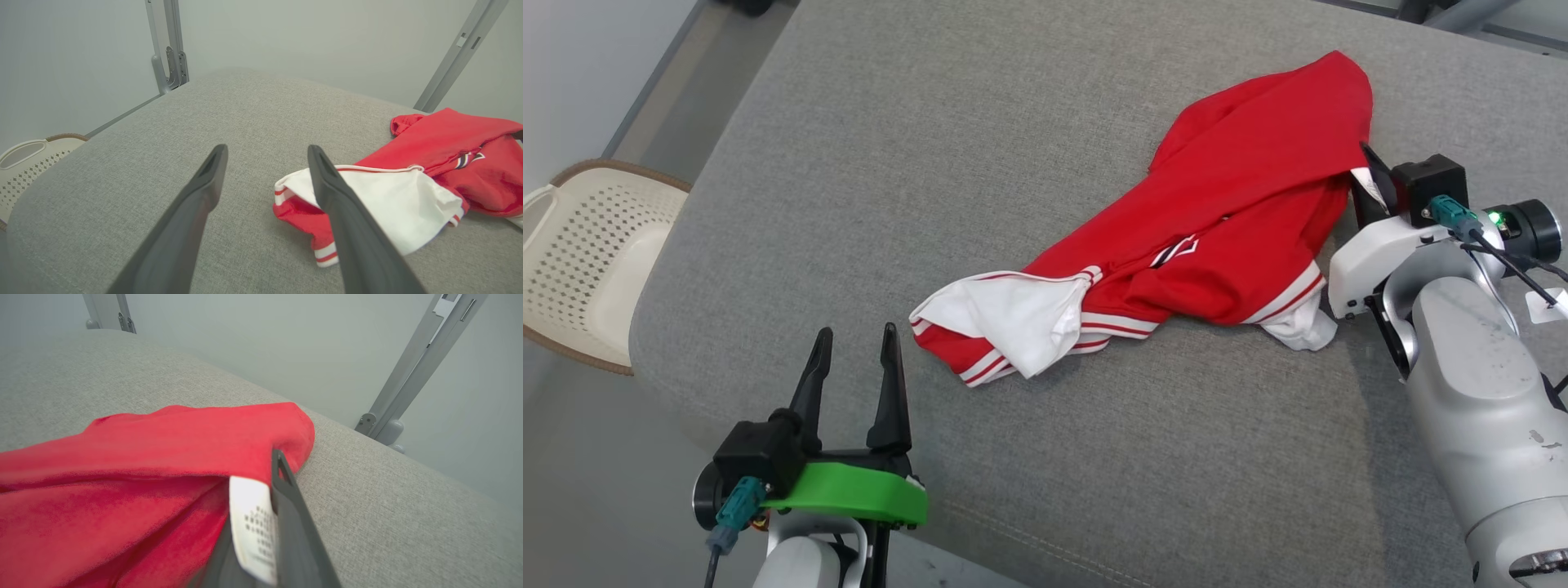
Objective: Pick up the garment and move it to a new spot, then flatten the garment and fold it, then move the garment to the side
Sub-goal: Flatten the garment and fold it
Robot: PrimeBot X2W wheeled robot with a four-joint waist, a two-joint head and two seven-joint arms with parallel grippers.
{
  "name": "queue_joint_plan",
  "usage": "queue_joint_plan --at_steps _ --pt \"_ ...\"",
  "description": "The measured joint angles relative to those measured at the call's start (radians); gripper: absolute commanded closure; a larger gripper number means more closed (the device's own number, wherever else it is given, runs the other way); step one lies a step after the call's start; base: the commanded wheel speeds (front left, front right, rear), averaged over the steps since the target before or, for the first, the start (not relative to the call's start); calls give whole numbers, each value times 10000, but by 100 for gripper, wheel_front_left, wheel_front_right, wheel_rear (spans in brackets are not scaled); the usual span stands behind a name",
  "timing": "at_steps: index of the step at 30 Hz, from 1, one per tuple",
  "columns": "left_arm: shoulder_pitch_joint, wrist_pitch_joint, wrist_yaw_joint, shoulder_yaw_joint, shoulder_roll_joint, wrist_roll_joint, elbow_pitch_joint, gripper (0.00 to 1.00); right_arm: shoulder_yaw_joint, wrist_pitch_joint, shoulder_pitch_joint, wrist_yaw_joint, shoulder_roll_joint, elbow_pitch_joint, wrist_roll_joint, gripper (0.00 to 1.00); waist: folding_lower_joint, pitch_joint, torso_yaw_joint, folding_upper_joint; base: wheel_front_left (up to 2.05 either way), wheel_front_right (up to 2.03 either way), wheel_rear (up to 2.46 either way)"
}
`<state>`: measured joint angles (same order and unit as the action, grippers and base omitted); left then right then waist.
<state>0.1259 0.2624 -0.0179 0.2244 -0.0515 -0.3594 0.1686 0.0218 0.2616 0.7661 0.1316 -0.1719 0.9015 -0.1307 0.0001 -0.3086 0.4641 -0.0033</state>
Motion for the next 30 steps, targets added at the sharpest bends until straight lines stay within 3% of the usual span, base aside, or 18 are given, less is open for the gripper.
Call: queue_joint_plan --at_steps 10,18,30 --pt "-16 0 54 -48 10 84 -75 0 -384 0 -658 0 433 -2481 -1511 100 0 327 -950 0 0 0 0" --pt "-52 0 98 -77 17 201 -21 0 -815 -71 -2224 0 518 -4360 -3026 100 0 707 -2098 0 0 0 0" --pt "-92 0 360 328 17 253 303 0 -1400 -784 -5655 0 928 -5730 -2661 100 -1 1111 -3249 0 0 0 0"
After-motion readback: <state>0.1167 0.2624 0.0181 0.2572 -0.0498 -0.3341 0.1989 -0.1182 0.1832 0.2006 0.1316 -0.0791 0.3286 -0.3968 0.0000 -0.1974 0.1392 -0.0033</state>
